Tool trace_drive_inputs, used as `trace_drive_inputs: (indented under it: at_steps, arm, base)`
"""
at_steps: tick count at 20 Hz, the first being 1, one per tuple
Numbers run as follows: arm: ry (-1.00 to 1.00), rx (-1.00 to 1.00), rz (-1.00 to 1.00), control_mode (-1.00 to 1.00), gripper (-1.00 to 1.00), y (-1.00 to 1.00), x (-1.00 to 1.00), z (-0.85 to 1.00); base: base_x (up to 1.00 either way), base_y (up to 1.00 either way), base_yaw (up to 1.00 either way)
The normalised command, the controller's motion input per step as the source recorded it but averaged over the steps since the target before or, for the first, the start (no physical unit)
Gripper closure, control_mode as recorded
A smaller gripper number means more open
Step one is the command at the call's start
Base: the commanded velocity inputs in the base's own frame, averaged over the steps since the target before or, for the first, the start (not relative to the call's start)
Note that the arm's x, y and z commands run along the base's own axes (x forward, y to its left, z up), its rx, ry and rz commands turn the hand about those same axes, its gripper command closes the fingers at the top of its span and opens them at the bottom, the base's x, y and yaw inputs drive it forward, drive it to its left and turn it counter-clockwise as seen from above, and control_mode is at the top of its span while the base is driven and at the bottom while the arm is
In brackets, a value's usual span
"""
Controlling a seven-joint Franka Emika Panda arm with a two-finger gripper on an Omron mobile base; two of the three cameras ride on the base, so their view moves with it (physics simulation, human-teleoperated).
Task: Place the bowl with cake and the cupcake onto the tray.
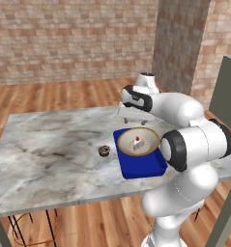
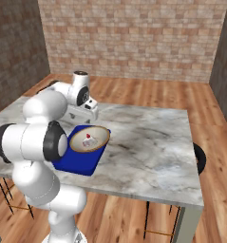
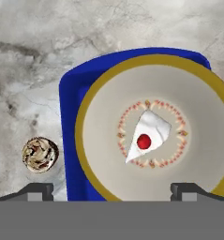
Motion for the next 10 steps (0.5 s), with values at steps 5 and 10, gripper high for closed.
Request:
trace_drive_inputs:
  at_steps: [5,10]
  arm:
    - [0.0,-0.12,0.05,-1.0,-1.0,0.58,-0.04,0.0]
    - [0.0,-0.1,0.04,-1.0,-1.0,0.46,-0.03,-0.04]
  base:
    - [0.0,0.0,0.0]
    - [0.0,0.0,0.0]
